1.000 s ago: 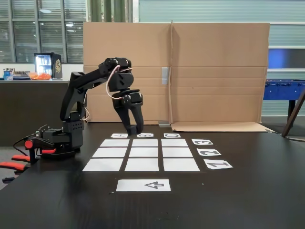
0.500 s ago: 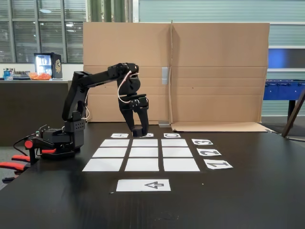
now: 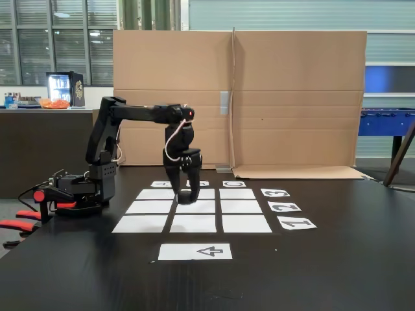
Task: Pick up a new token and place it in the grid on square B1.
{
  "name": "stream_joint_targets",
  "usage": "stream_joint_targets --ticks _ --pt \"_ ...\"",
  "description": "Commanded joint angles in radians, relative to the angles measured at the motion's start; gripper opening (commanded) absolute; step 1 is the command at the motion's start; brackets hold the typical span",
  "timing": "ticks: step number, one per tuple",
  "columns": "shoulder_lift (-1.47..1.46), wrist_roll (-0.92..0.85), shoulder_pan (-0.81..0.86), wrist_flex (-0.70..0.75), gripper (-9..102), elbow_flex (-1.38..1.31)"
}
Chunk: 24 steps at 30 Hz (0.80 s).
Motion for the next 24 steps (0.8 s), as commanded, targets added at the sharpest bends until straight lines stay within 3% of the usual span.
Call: stream_joint_targets --ticks 1,24 --pt "0.015 0.005 -0.009 -0.029 14 0.014" --pt "-0.158 0.006 -0.034 -0.11 14 0.003"
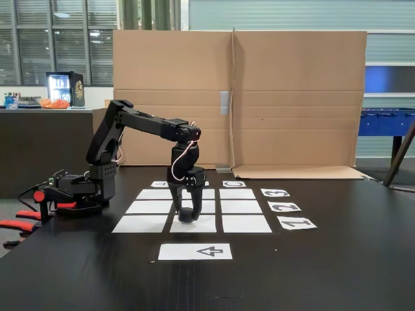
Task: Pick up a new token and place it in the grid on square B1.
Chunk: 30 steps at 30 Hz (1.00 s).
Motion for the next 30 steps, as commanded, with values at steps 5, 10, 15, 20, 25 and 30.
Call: stream_joint_targets --ticks 5,10,15,20,25,30 --pt "-0.009 0.006 -0.008 -0.026 14 -0.038" --pt "-0.014 0.006 -0.008 -0.044 14 -0.046" --pt "-0.017 0.006 -0.008 -0.061 14 -0.054" --pt "-0.02 0.006 -0.012 -0.075 14 -0.055" --pt "-0.026 0.006 -0.02 -0.086 14 -0.057" --pt "-0.032 0.006 -0.023 -0.094 14 -0.057"
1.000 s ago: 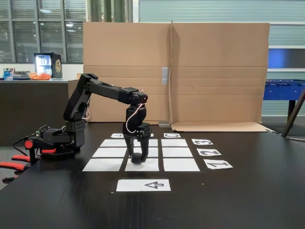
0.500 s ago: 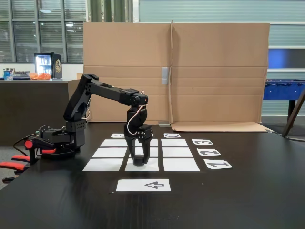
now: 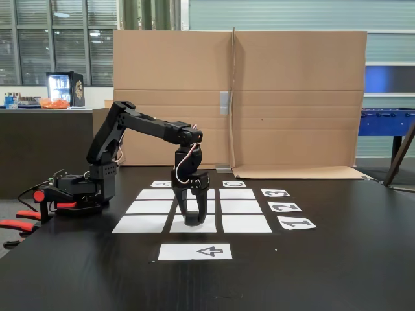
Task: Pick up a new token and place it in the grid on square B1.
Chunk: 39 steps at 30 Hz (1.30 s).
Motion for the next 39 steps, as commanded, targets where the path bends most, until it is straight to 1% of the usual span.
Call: stream_joint_targets --ticks 1,19,24,29,39 --pt "0.003 0.006 -0.009 -0.014 14 -0.035" --pt "-0.006 0.008 -0.014 -0.018 17 -0.035" --pt "-0.006 0.008 -0.012 -0.017 21 -0.026" --pt "-0.006 0.023 -0.005 -0.012 32 -0.026" --pt "0.038 0.034 -0.006 -0.006 34 -0.021"
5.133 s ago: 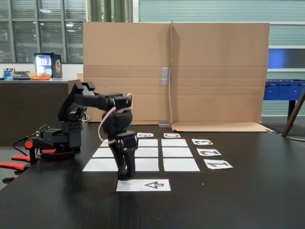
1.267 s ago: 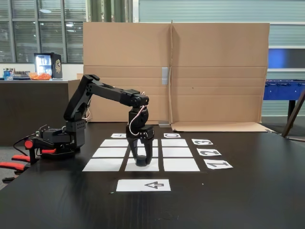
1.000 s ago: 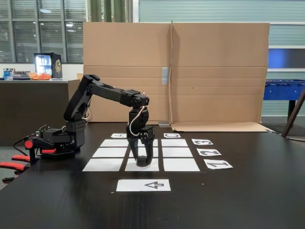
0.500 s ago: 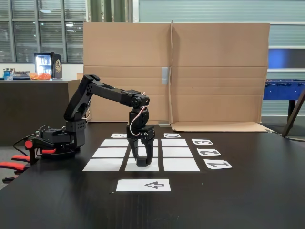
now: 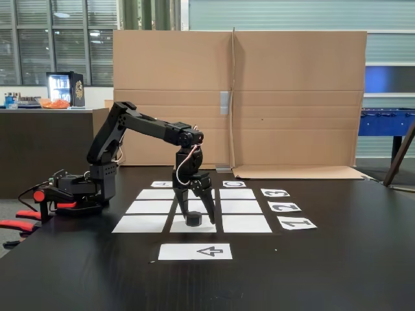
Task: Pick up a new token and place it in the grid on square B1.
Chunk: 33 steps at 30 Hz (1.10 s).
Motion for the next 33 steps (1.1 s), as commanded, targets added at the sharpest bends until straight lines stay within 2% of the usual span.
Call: stream_joint_targets --ticks 1,18,33 --pt "0.06 0.015 -0.003 0.008 34 -0.015" --pt "0.354 0.063 -0.063 0.152 34 0.066" --pt "0.799 0.08 -0.06 0.319 34 0.055"
